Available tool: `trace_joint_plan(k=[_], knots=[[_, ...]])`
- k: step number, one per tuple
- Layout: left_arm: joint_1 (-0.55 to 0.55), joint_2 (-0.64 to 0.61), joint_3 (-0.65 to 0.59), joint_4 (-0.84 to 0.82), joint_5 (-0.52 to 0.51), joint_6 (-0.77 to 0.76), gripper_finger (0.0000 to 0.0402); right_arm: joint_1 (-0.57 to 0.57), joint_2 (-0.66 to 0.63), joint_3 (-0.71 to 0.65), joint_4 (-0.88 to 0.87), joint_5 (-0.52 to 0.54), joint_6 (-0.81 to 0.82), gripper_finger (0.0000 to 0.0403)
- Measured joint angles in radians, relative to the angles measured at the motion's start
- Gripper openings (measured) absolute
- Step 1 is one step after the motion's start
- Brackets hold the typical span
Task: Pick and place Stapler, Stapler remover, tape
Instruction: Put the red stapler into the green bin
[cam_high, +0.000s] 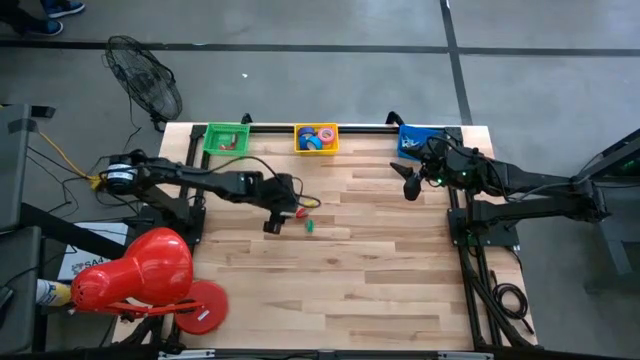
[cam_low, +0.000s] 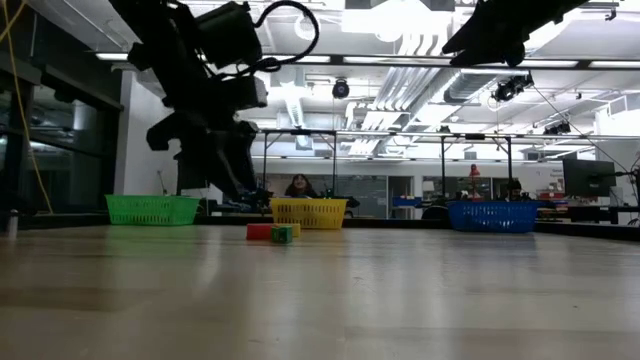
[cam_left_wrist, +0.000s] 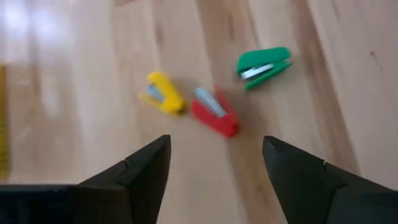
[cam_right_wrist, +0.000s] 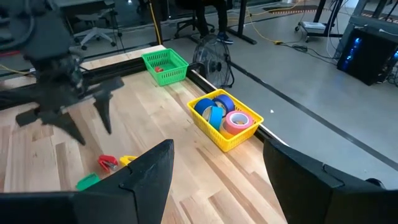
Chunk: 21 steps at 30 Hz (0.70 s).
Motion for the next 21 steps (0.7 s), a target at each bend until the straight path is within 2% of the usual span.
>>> trace_joint_plan(k=[4, 8, 12, 21], knots=[[-0.030, 0.052, 0.000, 0.057, 0.001, -0.011, 0.0254, 0.000, 0.000, 0.000, -0.001, -0.006, 0.001, 0.0240], [-0.027, 0.090, 0.000, 0.088, -0.003, -0.123, 0.0253, 0.000, 0.000, 0.000, -0.001, -0.006, 0.002, 0.0240], [-0.027, 0.117, 0.000, 0.098, -0.052, -0.213, 0.0252, 0.000, 0.000, 0.000, -0.001, -0.006, 0.021, 0.0240], [-0.027, 0.150, 0.000, 0.147, -0.071, -0.277, 0.0252, 0.000, 0.000, 0.000, -0.009, -0.006, 0.023, 0.0240]])
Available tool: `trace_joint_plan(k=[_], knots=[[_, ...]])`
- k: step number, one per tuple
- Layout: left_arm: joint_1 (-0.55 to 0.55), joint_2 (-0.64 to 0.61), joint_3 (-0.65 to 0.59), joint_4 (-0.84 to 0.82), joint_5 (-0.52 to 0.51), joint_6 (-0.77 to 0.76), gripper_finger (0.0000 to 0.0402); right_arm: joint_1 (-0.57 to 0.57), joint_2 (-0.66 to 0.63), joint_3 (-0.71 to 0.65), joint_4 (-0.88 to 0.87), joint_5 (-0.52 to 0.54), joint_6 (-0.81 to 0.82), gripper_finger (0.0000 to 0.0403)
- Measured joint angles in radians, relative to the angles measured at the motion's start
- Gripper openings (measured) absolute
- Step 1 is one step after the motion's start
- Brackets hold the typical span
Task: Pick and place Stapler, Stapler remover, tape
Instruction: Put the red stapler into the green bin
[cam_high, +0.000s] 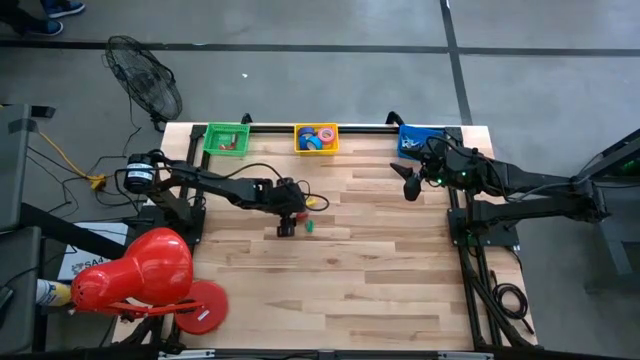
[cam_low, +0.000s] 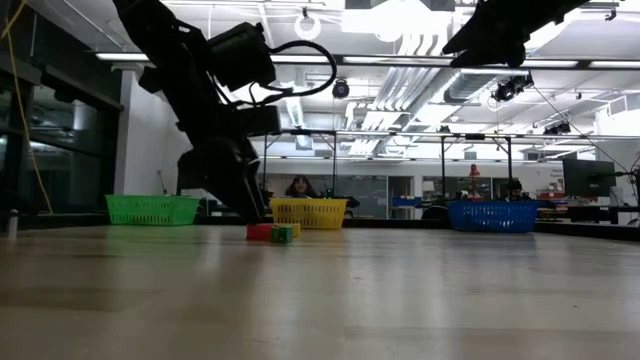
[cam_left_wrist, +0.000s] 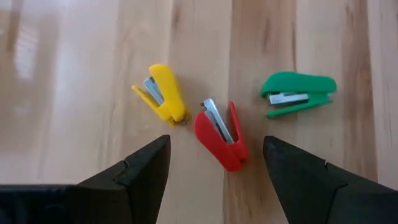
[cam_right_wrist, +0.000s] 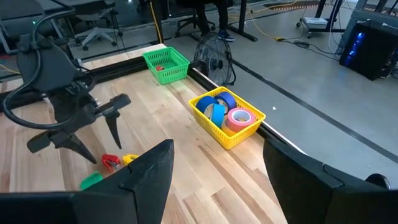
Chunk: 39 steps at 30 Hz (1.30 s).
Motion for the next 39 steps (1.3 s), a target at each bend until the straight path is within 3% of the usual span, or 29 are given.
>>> trace_joint_plan(k=[5, 13, 27, 39], knots=[[0.000, 0.000, 0.000, 0.000, -0.046, -0.063, 0.0252, 0.000, 0.000, 0.000, -0.002, 0.002, 0.002, 0.0240], [0.000, 0.033, -0.002, 0.020, -0.024, -0.171, 0.0252, 0.000, 0.001, 0.000, -0.003, 0.004, 0.003, 0.0240], [0.000, 0.067, -0.001, 0.051, -0.032, -0.199, 0.0249, 0.000, 0.002, -0.001, -0.028, 0.004, 0.005, 0.0240], [0.000, 0.067, -0.001, 0.058, -0.024, -0.222, 0.0141, 0.000, 0.002, -0.001, -0.035, 0.004, 0.004, 0.0240]])
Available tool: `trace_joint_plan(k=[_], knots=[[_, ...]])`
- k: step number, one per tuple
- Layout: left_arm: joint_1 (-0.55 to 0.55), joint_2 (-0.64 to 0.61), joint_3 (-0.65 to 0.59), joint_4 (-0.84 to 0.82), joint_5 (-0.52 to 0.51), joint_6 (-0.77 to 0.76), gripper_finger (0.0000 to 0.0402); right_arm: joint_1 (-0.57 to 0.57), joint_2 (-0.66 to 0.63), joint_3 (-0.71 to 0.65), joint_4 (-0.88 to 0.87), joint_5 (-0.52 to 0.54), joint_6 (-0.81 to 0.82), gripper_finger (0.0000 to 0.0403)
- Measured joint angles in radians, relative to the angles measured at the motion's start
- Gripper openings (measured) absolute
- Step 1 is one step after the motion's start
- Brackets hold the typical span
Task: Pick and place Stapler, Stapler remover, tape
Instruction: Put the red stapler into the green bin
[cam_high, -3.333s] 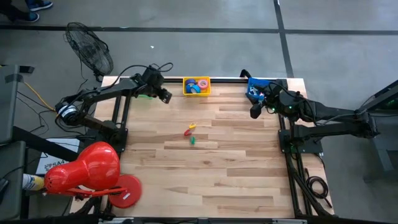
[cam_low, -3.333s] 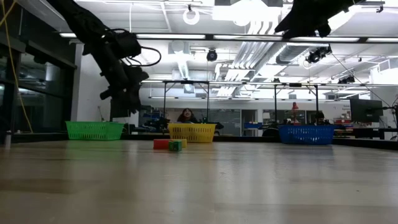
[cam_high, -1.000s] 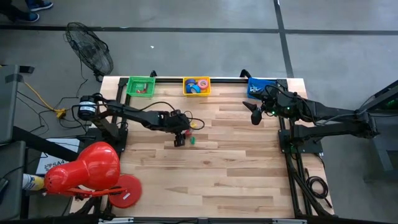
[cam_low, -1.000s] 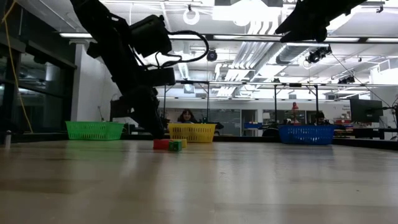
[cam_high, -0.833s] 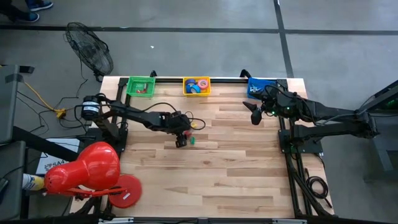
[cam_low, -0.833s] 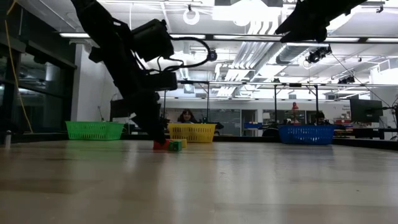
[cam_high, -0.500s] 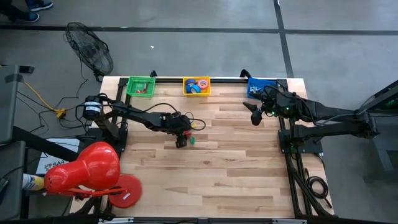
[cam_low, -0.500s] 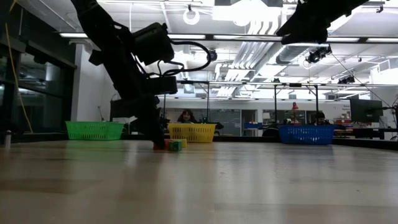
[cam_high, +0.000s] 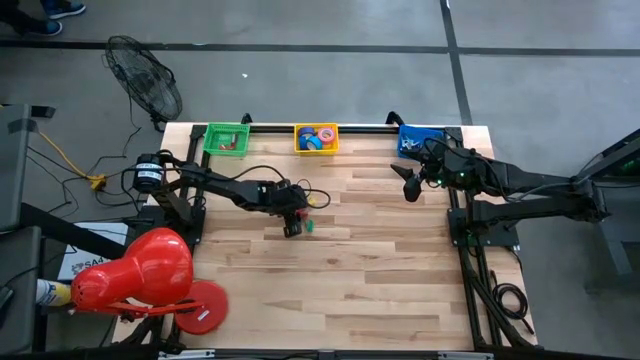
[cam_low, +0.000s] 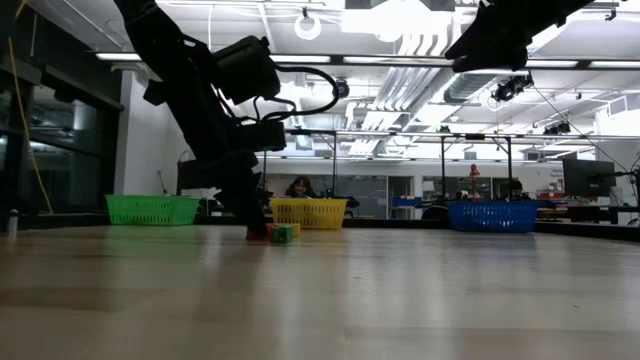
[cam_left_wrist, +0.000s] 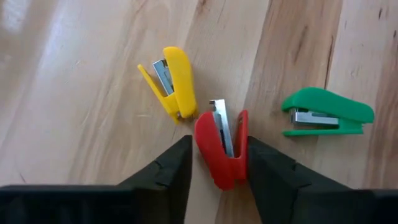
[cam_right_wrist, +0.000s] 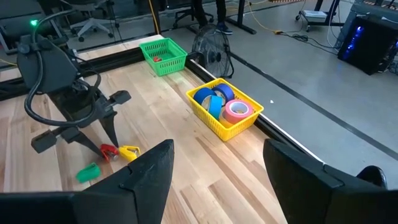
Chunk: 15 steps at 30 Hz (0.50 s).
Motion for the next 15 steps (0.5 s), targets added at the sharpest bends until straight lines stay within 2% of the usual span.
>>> trace_joint_plan(k=[9, 15], knots=[[0.000, -0.001, 0.001, -0.002, 0.000, 0.000, 0.0070, 0.000, 0.000, 0.000, -0.014, 0.000, 0.000, 0.0240], [0.000, -0.002, 0.002, -0.008, -0.020, -0.006, 0.0059, 0.000, 0.000, 0.000, -0.023, -0.001, 0.000, 0.0240]])
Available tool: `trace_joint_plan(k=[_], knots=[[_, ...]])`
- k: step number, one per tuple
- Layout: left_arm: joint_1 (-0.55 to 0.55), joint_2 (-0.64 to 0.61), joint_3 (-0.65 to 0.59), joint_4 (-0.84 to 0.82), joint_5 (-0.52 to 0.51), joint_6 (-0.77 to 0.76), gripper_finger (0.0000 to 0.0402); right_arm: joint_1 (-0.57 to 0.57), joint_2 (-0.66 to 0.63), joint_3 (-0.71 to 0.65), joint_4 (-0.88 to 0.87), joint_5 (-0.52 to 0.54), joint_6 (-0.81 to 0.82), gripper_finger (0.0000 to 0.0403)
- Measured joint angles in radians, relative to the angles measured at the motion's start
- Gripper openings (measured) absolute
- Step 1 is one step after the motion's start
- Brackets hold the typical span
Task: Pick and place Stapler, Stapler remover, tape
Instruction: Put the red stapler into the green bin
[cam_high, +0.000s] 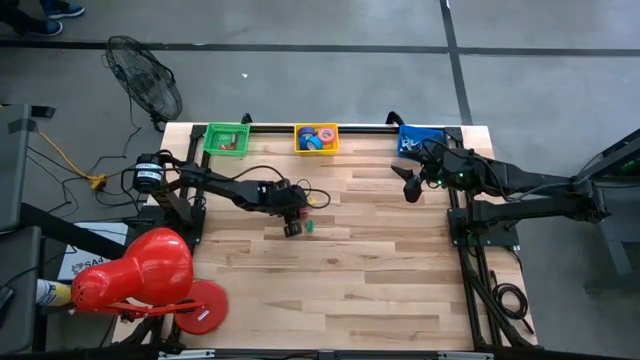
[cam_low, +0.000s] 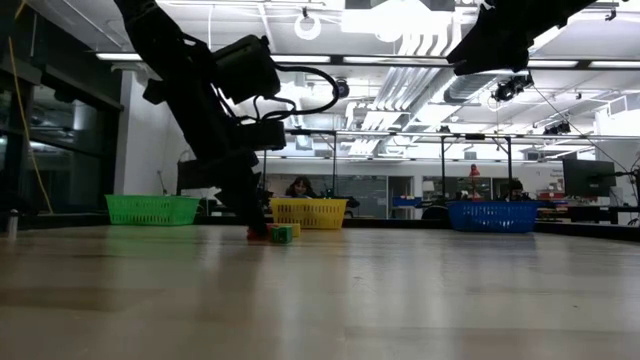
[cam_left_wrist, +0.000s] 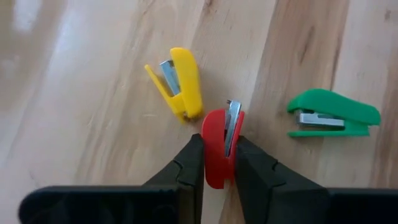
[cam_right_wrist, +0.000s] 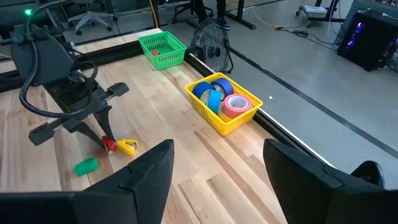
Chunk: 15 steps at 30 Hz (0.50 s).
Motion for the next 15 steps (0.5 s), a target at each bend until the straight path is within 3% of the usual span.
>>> trace_joint_plan(k=[5, 15], knots=[[0.013, -0.020, 0.000, -0.027, -0.062, -0.037, 0.0058, 0.000, 0.000, 0.000, -0.003, -0.005, 0.000, 0.0240], [0.149, -0.097, 0.000, -0.153, -0.071, -0.073, 0.0058, 0.000, 0.000, 0.000, -0.002, 0.002, 0.000, 0.0240]])
